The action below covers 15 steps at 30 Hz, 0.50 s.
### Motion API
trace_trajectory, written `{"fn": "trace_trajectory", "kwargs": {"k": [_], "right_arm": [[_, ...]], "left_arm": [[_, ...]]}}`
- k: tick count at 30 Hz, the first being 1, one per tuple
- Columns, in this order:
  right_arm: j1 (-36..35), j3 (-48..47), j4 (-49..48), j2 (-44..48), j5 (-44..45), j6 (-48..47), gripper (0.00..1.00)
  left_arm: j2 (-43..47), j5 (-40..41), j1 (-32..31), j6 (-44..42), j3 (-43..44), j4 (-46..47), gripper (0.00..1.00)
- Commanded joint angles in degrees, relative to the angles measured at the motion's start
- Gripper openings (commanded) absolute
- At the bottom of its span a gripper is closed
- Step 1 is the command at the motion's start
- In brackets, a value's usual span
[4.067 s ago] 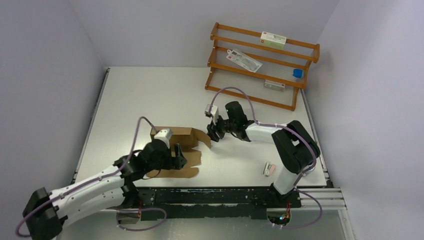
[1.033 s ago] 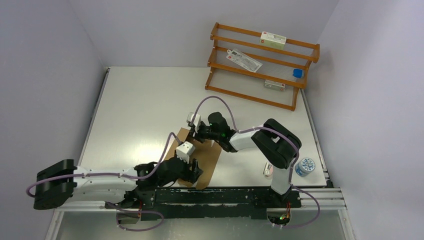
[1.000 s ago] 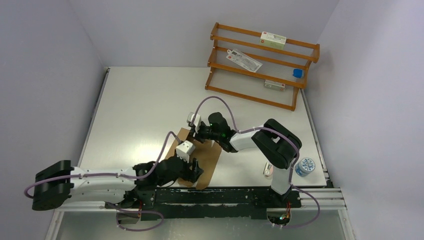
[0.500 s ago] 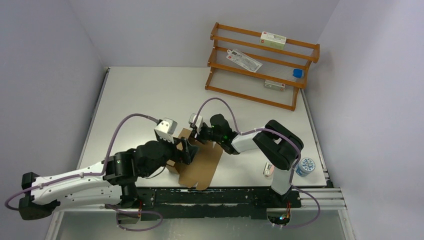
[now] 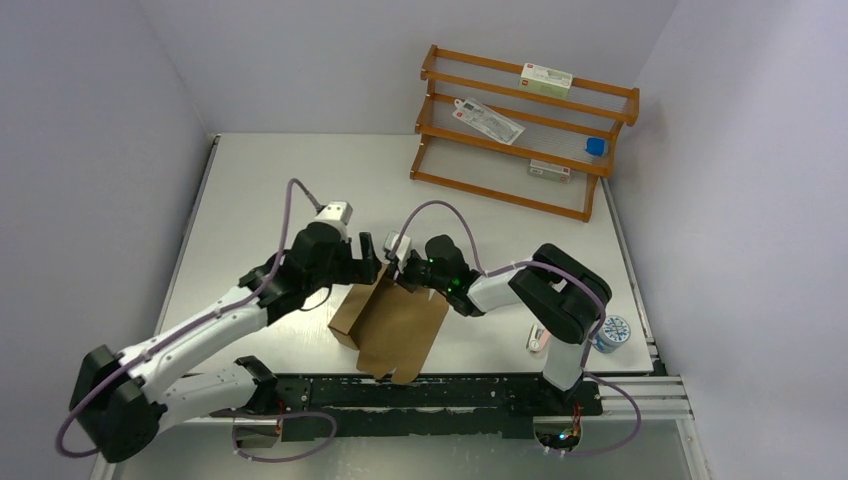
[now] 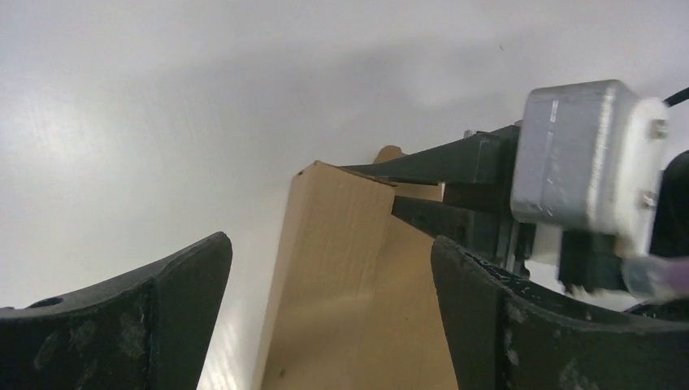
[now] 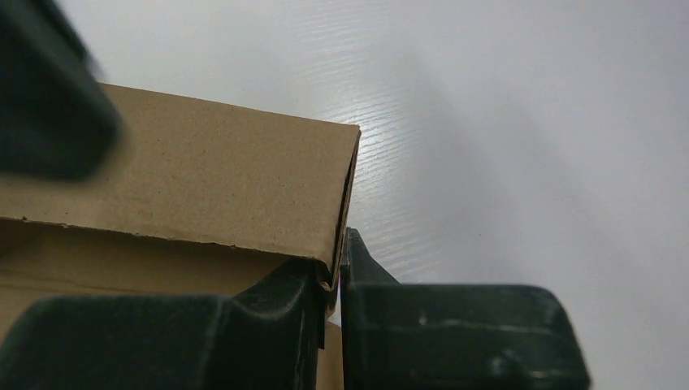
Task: Fold the paper box
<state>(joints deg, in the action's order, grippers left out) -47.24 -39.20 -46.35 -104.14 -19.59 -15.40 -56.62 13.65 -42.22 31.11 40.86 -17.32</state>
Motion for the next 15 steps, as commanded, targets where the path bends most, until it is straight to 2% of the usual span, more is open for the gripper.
{"fn": "trace_trajectory", "kwargs": {"k": [1, 6, 15], "right_arm": [[-0.64, 1.27, -2.76, 0.95, 1.97, 0.21, 0.03], [-1.03, 2.3, -5.51, 0.93, 5.98, 2.95, 0.0], [-1.47, 4.35, -11.9, 0.49, 13.34, 7.75, 0.0]], "left_arm": [[-6.87, -14.96, 3.16, -2.36, 1.38, 7.42, 0.96], [-12.92, -21.22, 4.5, -1.79, 2.31, 9.68, 0.94], [-16.74, -31.47, 4.78, 2.1, 0.32, 14.69, 0.88]]}}
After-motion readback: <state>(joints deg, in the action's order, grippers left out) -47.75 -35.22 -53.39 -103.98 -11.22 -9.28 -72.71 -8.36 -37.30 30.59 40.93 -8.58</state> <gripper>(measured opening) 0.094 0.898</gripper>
